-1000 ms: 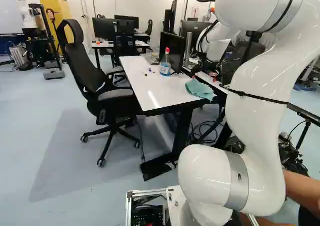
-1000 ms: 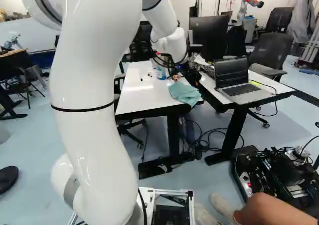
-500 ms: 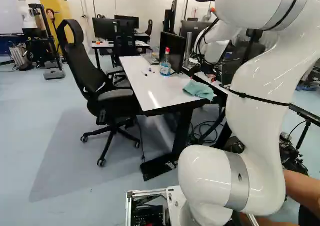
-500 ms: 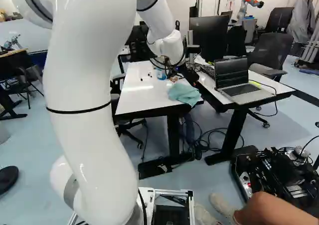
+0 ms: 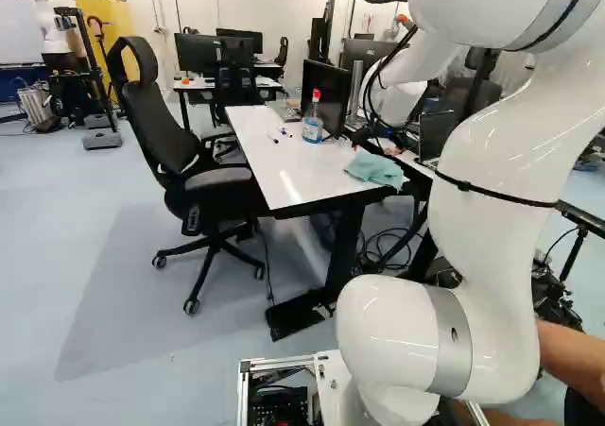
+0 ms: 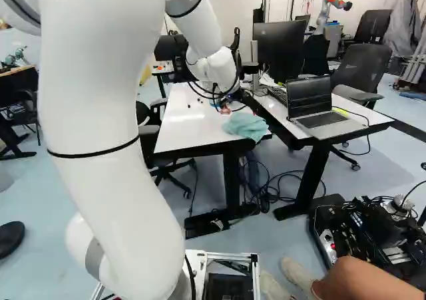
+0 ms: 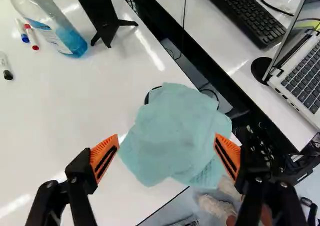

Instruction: Clean the table with the green towel

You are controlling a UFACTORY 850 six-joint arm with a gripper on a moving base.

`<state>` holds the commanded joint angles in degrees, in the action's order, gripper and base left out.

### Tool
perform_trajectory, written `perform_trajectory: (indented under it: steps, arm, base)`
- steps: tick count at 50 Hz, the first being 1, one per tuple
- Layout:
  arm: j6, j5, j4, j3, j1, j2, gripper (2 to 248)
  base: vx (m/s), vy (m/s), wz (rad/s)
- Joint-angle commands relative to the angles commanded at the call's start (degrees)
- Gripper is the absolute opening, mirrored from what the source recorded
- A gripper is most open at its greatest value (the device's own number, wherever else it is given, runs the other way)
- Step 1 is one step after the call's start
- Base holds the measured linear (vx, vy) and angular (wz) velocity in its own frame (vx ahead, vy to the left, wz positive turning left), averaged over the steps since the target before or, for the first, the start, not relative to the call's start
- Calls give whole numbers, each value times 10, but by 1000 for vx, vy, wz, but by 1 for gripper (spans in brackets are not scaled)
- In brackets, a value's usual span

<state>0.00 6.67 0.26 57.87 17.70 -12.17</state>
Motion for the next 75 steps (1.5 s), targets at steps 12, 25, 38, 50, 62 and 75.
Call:
perform_trajectory:
  steps: [12,25,38,50,62,75]
  arm:
    - [0,-55,0,-52,-17,27,247]
    - [0,-125,-1,-116,-39,62,247]
    - [0,-205,-1,-191,-64,102,247]
    - [0,-282,-1,-263,-88,140,247]
    - [0,-350,-2,-326,-109,174,247]
    - [0,-414,-2,-386,-129,206,247]
  base:
    - [0,0,0]
    - [0,0,0]
    - [0,0,0]
    - [0,0,0]
    - [0,0,0]
    - [0,0,0]
